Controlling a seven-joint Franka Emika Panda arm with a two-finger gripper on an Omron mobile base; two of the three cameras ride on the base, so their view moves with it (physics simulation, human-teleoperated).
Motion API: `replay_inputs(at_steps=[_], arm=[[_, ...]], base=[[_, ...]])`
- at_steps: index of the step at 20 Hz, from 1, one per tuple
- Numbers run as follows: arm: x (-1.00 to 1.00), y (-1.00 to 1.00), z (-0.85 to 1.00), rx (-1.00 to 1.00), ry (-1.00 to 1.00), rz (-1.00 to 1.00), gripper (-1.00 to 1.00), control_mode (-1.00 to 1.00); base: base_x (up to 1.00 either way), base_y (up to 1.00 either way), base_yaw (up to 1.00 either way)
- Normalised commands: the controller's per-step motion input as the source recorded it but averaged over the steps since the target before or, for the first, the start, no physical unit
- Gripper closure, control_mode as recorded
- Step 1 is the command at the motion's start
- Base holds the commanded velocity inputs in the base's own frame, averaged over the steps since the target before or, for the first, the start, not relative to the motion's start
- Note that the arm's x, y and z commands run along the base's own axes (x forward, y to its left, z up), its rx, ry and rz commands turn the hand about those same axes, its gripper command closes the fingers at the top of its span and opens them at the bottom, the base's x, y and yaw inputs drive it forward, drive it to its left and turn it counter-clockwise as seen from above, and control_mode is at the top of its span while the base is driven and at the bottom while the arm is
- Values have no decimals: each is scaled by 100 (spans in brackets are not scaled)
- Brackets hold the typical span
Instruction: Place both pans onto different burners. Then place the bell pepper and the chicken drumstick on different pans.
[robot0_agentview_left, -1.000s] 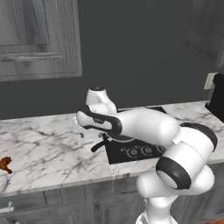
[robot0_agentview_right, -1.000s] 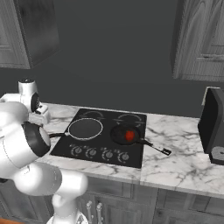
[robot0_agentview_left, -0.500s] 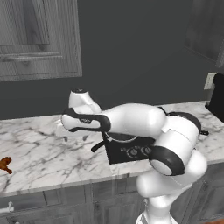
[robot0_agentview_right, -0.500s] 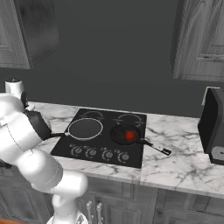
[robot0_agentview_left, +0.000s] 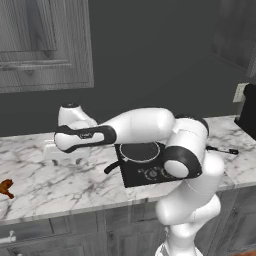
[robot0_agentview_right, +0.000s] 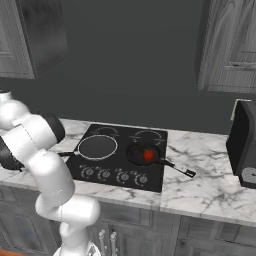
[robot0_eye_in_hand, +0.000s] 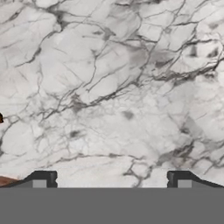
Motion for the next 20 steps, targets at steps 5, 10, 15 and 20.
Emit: replay_inputs(at_steps=[5,10,15,20], arm=[[0,68,0,0,2,2,-100,-100],[0,62,0,0,0,2,-100,-100],[0,61,0,0,0,3,-100,-100],[0,57,0,0,1,3,-100,-100]], base=[[0,0,0],[0,0,0],[0,0,0],[0,0,0]])
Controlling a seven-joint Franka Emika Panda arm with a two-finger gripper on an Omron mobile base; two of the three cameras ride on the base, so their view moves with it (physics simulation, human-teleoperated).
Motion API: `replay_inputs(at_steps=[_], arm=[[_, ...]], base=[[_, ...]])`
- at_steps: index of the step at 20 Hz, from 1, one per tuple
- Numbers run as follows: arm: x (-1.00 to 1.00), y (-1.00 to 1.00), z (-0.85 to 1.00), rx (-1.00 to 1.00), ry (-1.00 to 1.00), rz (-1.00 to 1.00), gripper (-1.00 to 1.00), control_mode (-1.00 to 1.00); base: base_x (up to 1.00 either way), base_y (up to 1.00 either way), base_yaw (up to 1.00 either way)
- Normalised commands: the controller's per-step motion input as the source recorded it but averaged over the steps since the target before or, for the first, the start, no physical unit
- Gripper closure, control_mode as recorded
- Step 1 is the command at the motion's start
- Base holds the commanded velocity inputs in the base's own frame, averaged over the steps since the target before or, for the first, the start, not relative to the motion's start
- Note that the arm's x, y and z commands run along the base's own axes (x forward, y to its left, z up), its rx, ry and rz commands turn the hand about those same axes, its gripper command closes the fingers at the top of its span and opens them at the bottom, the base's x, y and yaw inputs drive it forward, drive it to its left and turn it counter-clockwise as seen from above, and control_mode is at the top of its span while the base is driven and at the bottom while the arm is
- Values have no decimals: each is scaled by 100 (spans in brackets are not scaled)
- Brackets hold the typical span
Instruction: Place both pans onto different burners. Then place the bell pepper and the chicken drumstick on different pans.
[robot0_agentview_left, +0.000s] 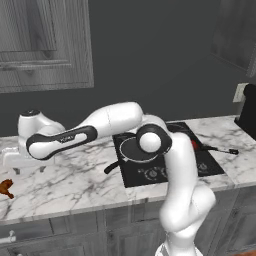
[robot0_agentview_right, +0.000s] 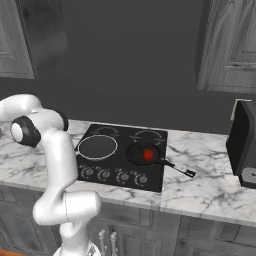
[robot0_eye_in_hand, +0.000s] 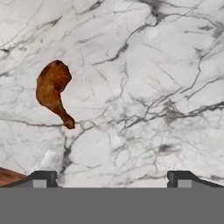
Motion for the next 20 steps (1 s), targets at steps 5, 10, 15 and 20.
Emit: replay_inputs(at_steps=[5,10,15,20], arm=[[0,52,0,0,1,4,-100,-100],[1,28,0,0,0,1,-100,-100],[0,8,-7,0,0,0,-100,-100],[0,0,-20,0,-2,0,-100,-100]], base=[[0,0,0],[0,0,0],[0,0,0],[0,0,0]])
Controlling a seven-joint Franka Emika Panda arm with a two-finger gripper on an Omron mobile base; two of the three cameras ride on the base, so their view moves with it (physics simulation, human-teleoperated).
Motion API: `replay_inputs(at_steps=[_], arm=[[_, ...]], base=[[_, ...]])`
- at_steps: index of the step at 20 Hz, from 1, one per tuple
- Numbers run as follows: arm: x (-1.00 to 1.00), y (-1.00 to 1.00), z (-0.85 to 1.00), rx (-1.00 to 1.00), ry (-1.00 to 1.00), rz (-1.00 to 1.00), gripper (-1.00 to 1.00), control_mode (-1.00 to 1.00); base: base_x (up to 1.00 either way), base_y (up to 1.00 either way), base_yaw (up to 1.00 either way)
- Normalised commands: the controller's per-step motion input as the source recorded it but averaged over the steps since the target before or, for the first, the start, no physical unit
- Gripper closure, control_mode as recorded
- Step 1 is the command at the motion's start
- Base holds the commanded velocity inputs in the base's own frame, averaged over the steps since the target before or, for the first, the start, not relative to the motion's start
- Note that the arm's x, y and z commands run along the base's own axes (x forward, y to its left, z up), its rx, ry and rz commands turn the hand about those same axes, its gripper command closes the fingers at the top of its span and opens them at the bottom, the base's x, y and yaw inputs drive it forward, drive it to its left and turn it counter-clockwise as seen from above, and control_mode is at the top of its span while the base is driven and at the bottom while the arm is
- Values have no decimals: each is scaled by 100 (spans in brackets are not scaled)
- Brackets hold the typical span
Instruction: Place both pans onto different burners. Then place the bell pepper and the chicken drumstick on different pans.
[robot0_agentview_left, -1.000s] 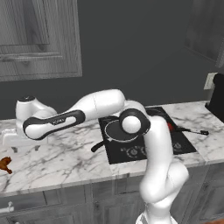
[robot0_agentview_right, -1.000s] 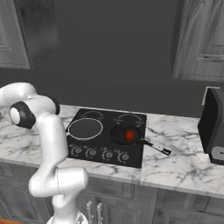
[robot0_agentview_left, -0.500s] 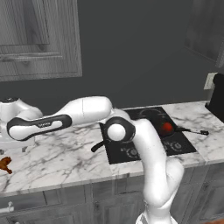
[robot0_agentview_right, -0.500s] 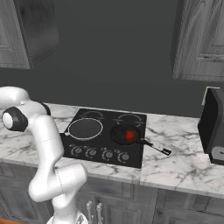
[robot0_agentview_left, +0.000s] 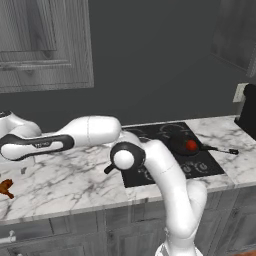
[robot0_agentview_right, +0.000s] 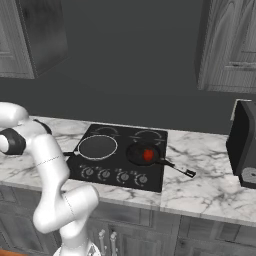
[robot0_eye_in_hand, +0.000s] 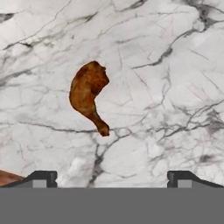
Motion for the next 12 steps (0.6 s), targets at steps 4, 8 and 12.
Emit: replay_inputs(at_steps=[4,8,12], arm=[[0,0,-23,0,-6,0,-100,-100],[0,0,-25,0,-7,0,-100,-100],[0,0,-12,2,-3,0,-100,-100]], base=[[0,0,0],[0,0,0],[0,0,0]])
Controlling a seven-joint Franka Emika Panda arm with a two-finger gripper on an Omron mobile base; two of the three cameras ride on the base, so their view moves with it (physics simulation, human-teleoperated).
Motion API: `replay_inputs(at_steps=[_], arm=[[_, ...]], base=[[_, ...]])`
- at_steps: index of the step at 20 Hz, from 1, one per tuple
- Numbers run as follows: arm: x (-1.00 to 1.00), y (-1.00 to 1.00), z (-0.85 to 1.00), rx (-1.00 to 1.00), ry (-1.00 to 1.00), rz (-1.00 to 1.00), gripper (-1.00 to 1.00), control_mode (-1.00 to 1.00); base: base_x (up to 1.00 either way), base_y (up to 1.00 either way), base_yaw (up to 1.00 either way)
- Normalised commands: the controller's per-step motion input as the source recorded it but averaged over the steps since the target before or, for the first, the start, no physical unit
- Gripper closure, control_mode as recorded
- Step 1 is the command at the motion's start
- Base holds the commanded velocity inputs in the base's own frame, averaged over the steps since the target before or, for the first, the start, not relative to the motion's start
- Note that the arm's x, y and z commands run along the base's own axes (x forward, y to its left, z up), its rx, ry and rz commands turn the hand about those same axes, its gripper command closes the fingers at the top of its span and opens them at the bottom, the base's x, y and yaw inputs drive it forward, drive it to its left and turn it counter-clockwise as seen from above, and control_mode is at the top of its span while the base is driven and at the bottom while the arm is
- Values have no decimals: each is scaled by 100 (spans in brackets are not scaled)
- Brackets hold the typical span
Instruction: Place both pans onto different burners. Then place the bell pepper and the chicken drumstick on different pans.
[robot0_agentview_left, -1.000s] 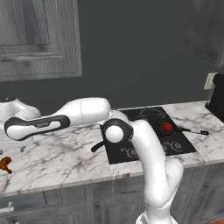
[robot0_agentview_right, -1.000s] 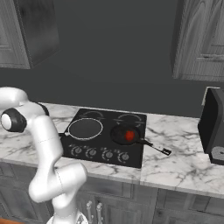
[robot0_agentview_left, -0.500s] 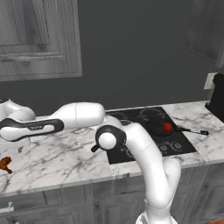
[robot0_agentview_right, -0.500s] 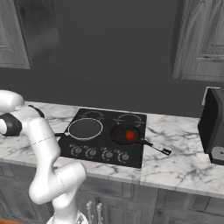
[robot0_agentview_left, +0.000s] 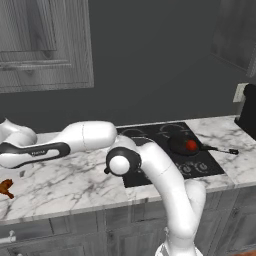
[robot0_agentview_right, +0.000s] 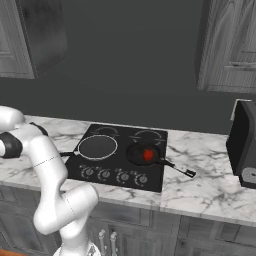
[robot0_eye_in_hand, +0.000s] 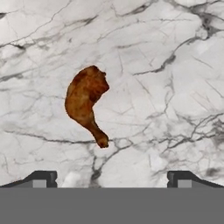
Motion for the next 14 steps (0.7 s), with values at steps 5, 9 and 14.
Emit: replay_inputs(at_steps=[5,9,14], arm=[[0,0,-9,6,-1,0,-100,-100],[0,0,-13,4,0,0,-100,-100],[0,0,-20,2,-2,0,-100,-100]], base=[[0,0,0],[0,0,0],[0,0,0]])
